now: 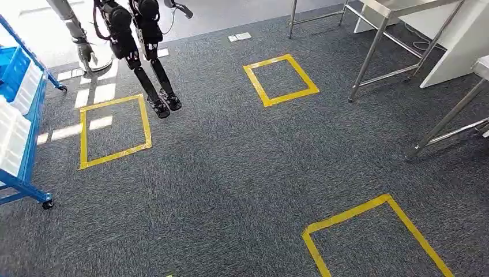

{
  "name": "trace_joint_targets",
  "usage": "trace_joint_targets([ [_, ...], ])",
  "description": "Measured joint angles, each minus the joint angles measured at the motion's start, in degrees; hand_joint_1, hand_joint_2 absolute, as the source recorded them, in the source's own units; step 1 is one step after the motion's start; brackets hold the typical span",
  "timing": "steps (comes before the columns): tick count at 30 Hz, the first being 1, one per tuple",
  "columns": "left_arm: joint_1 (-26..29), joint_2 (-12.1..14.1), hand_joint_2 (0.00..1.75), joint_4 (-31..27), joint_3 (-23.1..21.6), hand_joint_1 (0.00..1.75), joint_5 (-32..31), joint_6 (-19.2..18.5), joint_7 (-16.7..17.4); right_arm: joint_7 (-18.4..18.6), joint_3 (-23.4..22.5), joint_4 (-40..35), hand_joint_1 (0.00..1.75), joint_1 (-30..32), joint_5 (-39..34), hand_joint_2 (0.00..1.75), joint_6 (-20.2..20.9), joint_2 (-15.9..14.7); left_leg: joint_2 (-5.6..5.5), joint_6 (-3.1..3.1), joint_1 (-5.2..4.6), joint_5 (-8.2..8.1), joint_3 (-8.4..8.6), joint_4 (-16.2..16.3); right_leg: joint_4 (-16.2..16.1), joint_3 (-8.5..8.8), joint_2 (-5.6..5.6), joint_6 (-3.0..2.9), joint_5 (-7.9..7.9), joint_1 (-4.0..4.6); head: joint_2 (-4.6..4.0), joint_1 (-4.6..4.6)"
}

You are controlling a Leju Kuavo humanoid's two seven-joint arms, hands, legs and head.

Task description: Take the parts from the cabinet and place them on the table.

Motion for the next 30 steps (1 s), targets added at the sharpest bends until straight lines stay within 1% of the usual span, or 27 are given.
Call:
trace_joint_targets([
  [1,-0.2,-0.1,1.75,0.0,0.0,0.00,0.0,0.0,0.1,0.0,0.0,0.0,0.00,0.1,0.1,0.00,0.1,0.0,1.27,-0.21,0.05,-2.59,-2.05,4.4,0.0,0.00,-0.74,-0.42,-0.08,0.28,0.00,-0.14],
  [2,-0.3,-0.2,1.75,0.0,0.0,0.00,0.0,0.0,0.1,0.0,0.0,0.0,0.00,0.3,0.1,0.00,0.1,0.0,1.74,-0.40,0.15,-5.00,-4.59,9.7,0.0,-0.03,-1.66,-0.50,-0.13,0.55,0.00,-0.07],
  [3,-0.2,-0.2,1.75,0.0,0.0,0.00,0.0,0.1,0.1,0.0,0.0,0.0,0.00,0.4,0.1,0.00,0.1,-0.1,1.97,-0.51,0.19,-6.28,-6.39,13.4,0.0,-0.10,-2.34,-0.61,-0.20,0.73,0.00,-0.09],
  [4,-0.1,-0.2,1.75,0.0,0.0,0.00,0.0,0.1,0.2,0.0,0.0,0.0,0.00,0.4,0.1,0.00,0.2,-0.1,2.10,-0.56,0.23,-6.33,-7.30,15.3,0.0,-0.10,-3.08,-0.68,-0.25,0.91,0.00,-0.09],
  [5,0.0,-0.2,1.75,0.0,0.0,0.00,0.0,0.1,0.2,0.0,0.0,0.0,0.00,0.3,0.2,0.00,0.2,-0.1,2.25,-0.47,0.27,-5.04,-6.64,14.0,0.0,-0.07,-3.76,-0.73,-0.31,0.99,0.00,-0.09],
  [6,0.0,-0.2,1.75,0.0,0.0,0.00,0.1,0.1,0.2,0.0,0.0,0.0,0.00,0.3,0.2,0.00,0.2,-0.1,2.50,-0.33,0.26,-3.02,-4.77,10.5,0.0,0.00,-4.38,-0.82,-0.40,1.07,0.00,-0.11],
  [7,-0.1,-0.2,1.75,0.0,0.0,0.00,0.1,0.1,0.2,0.0,0.0,0.0,0.00,0.2,0.2,0.00,0.2,-0.1,3.21,-0.10,0.24,-0.77,-2.04,5.4,0.0,0.14,-4.95,-0.85,-0.47,1.12,0.00,-0.09],
  [8,-0.1,-0.2,1.75,0.0,0.0,0.00,0.1,0.1,0.2,0.0,0.0,0.0,0.00,0.1,0.2,0.00,0.2,-0.1,5.17,0.29,0.10,0.99,1.07,0.1,0.0,0.34,-5.49,-0.71,-0.61,1.24,0.00,-0.11],
  [9,-0.3,-0.2,1.75,0.0,0.0,0.00,0.1,0.1,0.2,0.0,0.0,0.0,0.00,0.1,0.2,0.00,0.2,-0.1,7.85,0.79,-0.34,0.66,2.41,-2.6,0.1,0.35,-5.94,-0.43,-0.84,1.76,0.00,-0.11],
  [10,-0.5,-0.2,1.75,0.0,0.0,0.00,0.1,0.1,0.2,0.0,0.0,0.0,0.00,0.1,0.4,0.00,0.2,0.0,7.08,0.85,-0.37,1.04,2.40,-2.6,0.1,0.04,-6.30,-0.09,-1.02,1.89,0.00,0.06],
  [11,-0.4,-0.2,1.75,0.0,0.0,0.00,0.1,0.1,0.3,0.0,0.0,0.0,0.00,0.0,0.4,0.00,0.2,-0.1,6.37,1.02,-0.59,0.97,2.11,-2.6,0.1,0.58,-6.94,0.14,-1.11,1.80,0.00,0.08],
  [13,-0.3,-0.1,1.75,0.0,0.0,0.00,-0.1,0.2,0.3,0.0,0.0,0.0,0.00,-0.2,0.5,0.00,0.2,0.0,5.02,1.68,-0.82,1.36,1.94,-3.0,-0.1,0.83,-8.25,0.57,-1.10,1.79,0.00,0.02],
  [14,-0.3,-0.2,1.75,0.0,0.0,0.00,-0.1,0.2,0.3,0.0,0.0,0.0,0.00,-0.2,0.6,0.00,0.2,0.0,4.37,2.19,0.05,2.12,2.51,-3.9,0.6,0.32,-7.25,1.00,-1.65,1.91,0.00,0.11],
  [15,-0.3,-0.3,1.75,0.0,0.0,0.00,-0.2,0.2,0.3,0.0,0.0,0.0,0.00,-0.2,0.7,0.00,0.2,-0.1,3.82,2.37,-0.13,2.24,2.46,-4.1,2.5,-0.19,-3.81,0.96,-2.94,1.52,0.00,0.24],
  [16,-0.5,-0.2,1.75,0.0,0.0,0.00,-0.2,0.2,0.3,0.0,0.0,0.0,0.00,-0.1,0.7,0.00,0.2,0.0,3.16,2.85,-0.10,2.52,2.29,-4.1,6.3,-1.96,-2.02,0.58,-4.95,1.28,0.00,0.30],
  [18,-0.6,-0.2,1.75,0.0,0.0,0.00,-0.2,0.1,0.3,0.0,0.0,0.0,0.00,0.2,0.7,0.00,0.2,-0.1,1.38,2.90,-0.16,2.62,1.94,-4.0,15.7,-6.41,-0.90,0.33,-8.78,0.92,0.00,0.41],
  [19,-0.5,-0.2,1.75,0.0,0.0,0.00,-0.2,0.1,0.4,0.0,0.0,0.0,0.00,0.3,0.7,0.00,0.2,-0.1,0.48,2.85,-0.16,2.69,1.90,-4.0,18.2,-7.68,-0.81,0.70,-9.25,0.83,0.00,0.46],
  [20,-0.4,-0.2,1.75,0.0,0.0,0.00,-0.2,0.1,0.5,0.0,0.0,0.0,0.00,0.4,0.7,0.00,0.2,-0.1,-0.31,2.75,-0.15,2.75,1.90,-4.0,17.8,-7.57,-0.77,1.18,-8.61,0.63,0.00,0.41],
  [21,-0.3,-0.2,1.75,0.0,0.0,0.00,-0.2,0.1,0.6,0.0,0.0,0.0,0.00,0.4,0.7,0.00,0.2,-0.2,-1.19,2.63,-0.11,2.81,1.92,-3.9,14.6,-6.08,-0.68,1.93,-6.85,0.35,0.00,0.48],
  [22,-0.3,-0.3,1.75,0.0,0.0,0.00,-0.2,0.1,0.7,0.0,0.0,0.0,0.00,0.3,0.8,0.00,0.2,-0.2,-2.04,2.44,-0.04,2.86,1.95,-3.9,9.4,-3.65,-0.38,2.67,-4.43,0.03,0.00,0.41],
  [23,-0.3,-0.4,1.75,0.0,0.0,0.00,-0.2,0.1,0.7,0.0,0.0,0.0,0.00,0.3,0.8,0.00,0.2,-0.3,-2.88,2.17,0.04,2.86,1.93,-3.7,3.5,-0.88,0.82,3.32,-2.09,-0.53,0.00,0.48],
  [24,-0.3,-0.3,1.75,0.0,0.0,0.00,-0.2,0.1,0.7,0.0,0.0,0.0,0.00,0.3,0.8,0.00,0.2,-0.3,-3.34,1.63,-0.04,2.80,1.74,-3.4,1.0,-0.12,2.87,3.49,-1.71,-0.94,0.00,0.50],
  [25,-0.4,-0.3,1.75,0.0,0.0,0.00,-0.2,0.1,0.8,0.0,0.0,0.0,0.00,0.3,0.8,0.00,0.3,-0.2,-3.89,1.23,-0.27,2.60,1.61,-3.0,0.7,-0.33,2.18,2.69,-1.34,-0.26,0.00,0.52],
  [27,-0.1,-0.2,1.75,0.0,0.0,0.00,-0.2,0.1,0.8,0.0,0.0,0.0,0.00,-0.1,0.8,0.00,0.3,-0.3,-4.41,0.67,-0.06,2.89,1.34,-3.4,1.0,-0.25,1.55,1.84,-1.27,0.25,0.00,0.35],
  [28,0.0,-0.2,1.75,0.0,0.0,0.00,-0.2,0.1,0.8,0.0,0.0,0.0,0.00,-0.1,0.7,0.00,0.3,-0.3,-4.81,0.25,0.12,3.11,1.18,-3.4,1.0,0.19,1.03,1.43,-1.06,0.29,0.00,0.37],
  [29,0.1,-0.1,1.75,0.0,0.0,0.00,-0.2,0.1,0.8,0.0,0.0,0.0,0.00,-0.1,0.7,0.00,0.5,-0.2,-4.89,0.11,0.50,2.94,0.90,-3.0,0.7,0.16,0.29,0.86,-0.72,-0.47,0.00,0.30],
  [30,0.1,-0.2,1.75,0.0,0.0,0.00,-0.3,0.1,0.9,0.1,0.0,0.0,0.00,-0.2,0.7,0.00,0.6,-0.2,-1.85,0.05,0.21,1.56,0.19,-1.4,0.7,0.09,-0.09,0.55,-0.55,-0.16,0.00,0.28],
])
